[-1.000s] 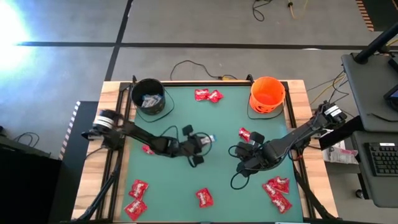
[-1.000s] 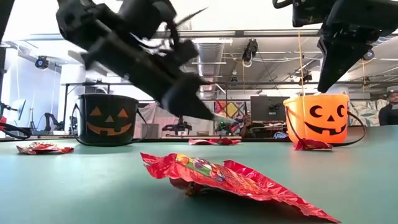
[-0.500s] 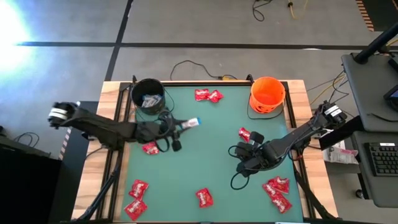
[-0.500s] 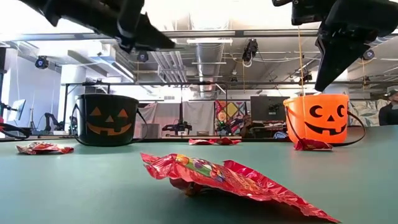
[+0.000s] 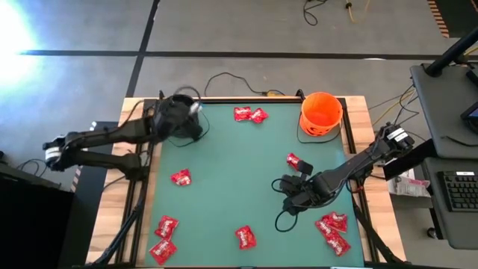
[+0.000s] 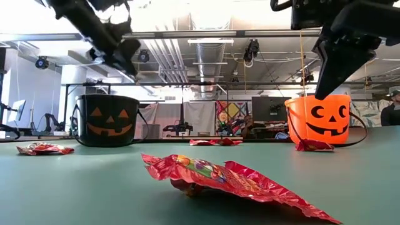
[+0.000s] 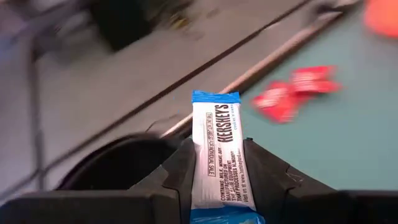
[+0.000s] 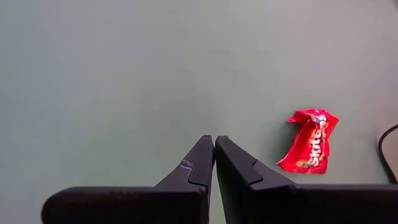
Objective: Sort candy by brand, put in halloween buckets
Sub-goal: Put the white chocolate into the black bucket, then put the red candy into the orange bucket
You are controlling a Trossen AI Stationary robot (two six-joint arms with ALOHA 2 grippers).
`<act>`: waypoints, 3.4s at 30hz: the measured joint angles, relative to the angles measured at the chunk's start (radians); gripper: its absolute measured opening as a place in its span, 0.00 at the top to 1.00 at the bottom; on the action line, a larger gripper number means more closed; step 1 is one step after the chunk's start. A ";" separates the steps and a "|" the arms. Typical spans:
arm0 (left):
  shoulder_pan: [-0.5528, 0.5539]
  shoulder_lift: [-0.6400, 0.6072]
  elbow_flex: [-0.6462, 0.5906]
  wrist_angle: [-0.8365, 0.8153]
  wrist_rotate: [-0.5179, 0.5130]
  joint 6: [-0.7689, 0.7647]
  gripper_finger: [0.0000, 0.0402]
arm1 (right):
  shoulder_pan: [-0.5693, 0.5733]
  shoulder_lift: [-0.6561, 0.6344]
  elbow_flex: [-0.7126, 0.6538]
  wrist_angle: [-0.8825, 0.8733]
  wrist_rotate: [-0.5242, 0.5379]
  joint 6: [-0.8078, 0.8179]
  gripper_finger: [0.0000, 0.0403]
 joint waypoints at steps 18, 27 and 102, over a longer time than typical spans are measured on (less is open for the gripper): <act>0.339 0.193 0.004 -0.125 0.135 -0.101 0.63 | -0.026 -0.003 -0.095 0.017 0.138 0.128 0.83; 0.337 0.122 0.004 -0.259 0.185 -0.136 0.49 | -0.239 -0.001 -0.164 0.022 0.152 0.273 0.61; -0.777 0.229 -0.129 0.741 0.364 -0.035 0.37 | -1.155 -0.129 -0.077 -0.075 0.295 -0.265 0.91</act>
